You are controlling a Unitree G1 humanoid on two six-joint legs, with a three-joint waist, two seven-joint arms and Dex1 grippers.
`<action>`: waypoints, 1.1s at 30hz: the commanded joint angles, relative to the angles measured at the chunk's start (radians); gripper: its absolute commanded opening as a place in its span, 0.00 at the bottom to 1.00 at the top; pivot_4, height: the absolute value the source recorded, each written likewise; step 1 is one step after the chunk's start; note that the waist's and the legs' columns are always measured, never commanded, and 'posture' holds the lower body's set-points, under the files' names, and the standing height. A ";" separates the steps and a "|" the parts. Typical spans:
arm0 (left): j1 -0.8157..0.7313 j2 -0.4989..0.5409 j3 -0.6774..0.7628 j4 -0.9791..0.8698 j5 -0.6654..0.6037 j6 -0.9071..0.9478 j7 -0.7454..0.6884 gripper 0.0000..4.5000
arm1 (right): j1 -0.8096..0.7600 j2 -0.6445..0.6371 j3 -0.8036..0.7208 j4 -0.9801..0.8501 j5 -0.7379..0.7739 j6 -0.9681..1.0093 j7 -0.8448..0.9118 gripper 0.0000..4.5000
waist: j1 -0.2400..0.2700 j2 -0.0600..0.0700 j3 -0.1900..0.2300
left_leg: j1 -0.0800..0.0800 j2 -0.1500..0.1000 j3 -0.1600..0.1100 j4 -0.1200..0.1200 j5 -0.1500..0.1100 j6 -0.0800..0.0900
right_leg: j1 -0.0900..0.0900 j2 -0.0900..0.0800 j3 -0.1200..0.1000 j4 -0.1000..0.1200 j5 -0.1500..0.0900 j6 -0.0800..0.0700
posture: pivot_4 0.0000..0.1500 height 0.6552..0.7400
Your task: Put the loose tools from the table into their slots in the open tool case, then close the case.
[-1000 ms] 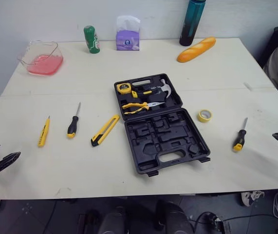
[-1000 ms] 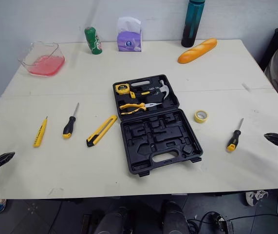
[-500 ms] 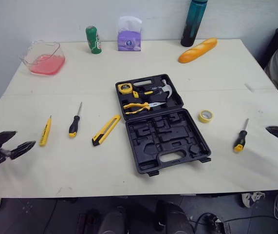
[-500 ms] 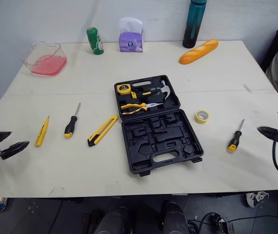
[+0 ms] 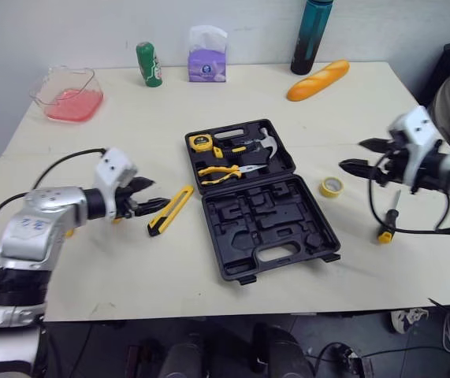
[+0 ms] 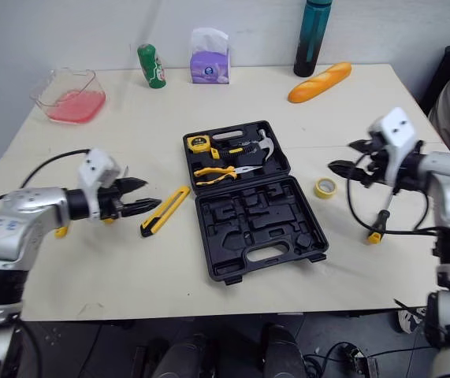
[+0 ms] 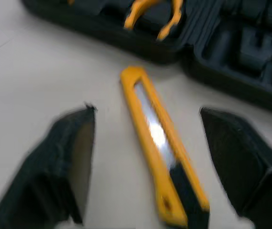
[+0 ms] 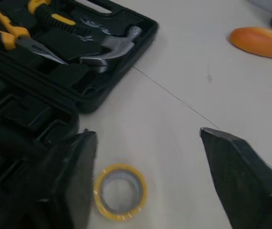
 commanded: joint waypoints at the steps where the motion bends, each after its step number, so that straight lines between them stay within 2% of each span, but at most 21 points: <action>1: -0.041 -0.025 -0.035 0.034 0.036 0.000 0.015 0.39 | -0.060 0.029 0.044 0.074 -0.075 -0.067 -0.012 0.35 | 0.000 0.000 0.000 | -0.001 0.000 0.000 0.000 0.000 0.000 | -0.001 0.000 0.000 0.000 0.000 0.000 | 1.00 0.99; 2: -0.050 -0.041 -0.043 0.041 0.039 0.000 0.019 0.30 | -0.078 0.047 0.055 0.099 -0.090 -0.073 -0.022 0.26 | 0.000 0.000 0.000 | -0.001 0.000 0.000 0.000 0.000 0.000 | -0.001 0.000 0.000 0.000 0.000 0.000 | 1.00 0.99; 4: -0.063 -0.068 -0.057 0.051 0.049 -0.003 0.022 0.07 | -0.107 0.076 0.073 0.151 -0.118 -0.093 -0.037 0.00 | -0.001 0.000 0.000 | -0.002 0.000 0.000 0.001 0.000 0.000 | -0.001 0.000 0.000 0.000 0.000 0.001 | 1.00 0.99; 5: -0.069 -0.079 -0.065 0.058 0.056 -0.007 0.023 0.02 | -0.117 0.085 0.079 0.173 -0.132 -0.107 -0.041 0.00 | 0.000 0.000 0.000 | -0.002 0.000 0.000 0.002 0.000 0.000 | -0.001 0.000 0.000 0.000 0.000 0.001 | 1.00 0.99; 14: -0.132 -0.190 -0.119 0.146 0.114 -0.035 0.053 0.02 | -0.220 0.220 0.137 0.429 -0.244 -0.257 -0.094 0.00 | -0.002 0.000 0.000 | -0.010 0.000 -0.007 0.009 0.000 0.000 | -0.002 0.001 -0.003 0.001 0.001 0.001 | 1.00 0.99; 20: -0.168 -0.256 -0.130 0.188 0.137 -0.036 0.081 0.02 | -0.235 0.277 0.129 0.467 -0.243 -0.283 -0.058 0.00 | -0.003 0.000 0.000 | -0.010 0.000 -0.008 0.010 0.000 0.000 | -0.002 0.001 -0.003 0.002 0.001 0.001 | 1.00 0.99; 25: -0.181 -0.281 -0.148 0.190 0.155 -0.045 0.077 0.02 | -0.170 0.289 0.123 0.347 -0.197 -0.254 0.052 0.00 | -0.003 0.000 0.000 | -0.010 0.000 -0.008 0.011 0.000 0.000 | -0.002 0.001 -0.003 0.003 0.001 0.001 | 1.00 0.99; 29: -0.143 -0.262 -0.179 0.112 0.144 -0.065 -0.012 0.02 | -0.029 0.263 0.117 0.110 -0.134 -0.155 0.160 0.00 | -0.001 0.000 0.000 | -0.010 0.000 -0.009 0.011 0.000 0.000 | -0.002 0.001 -0.003 0.003 0.001 0.001 | 1.00 0.99; 33: -0.110 -0.242 -0.191 0.069 0.150 -0.092 -0.056 0.02 | 0.101 0.236 0.092 -0.106 -0.088 -0.045 0.164 0.00 | 0.002 0.000 0.000 | -0.010 0.000 -0.009 0.011 0.000 0.000 | -0.001 0.001 -0.002 0.003 0.001 0.001 | 1.00 0.99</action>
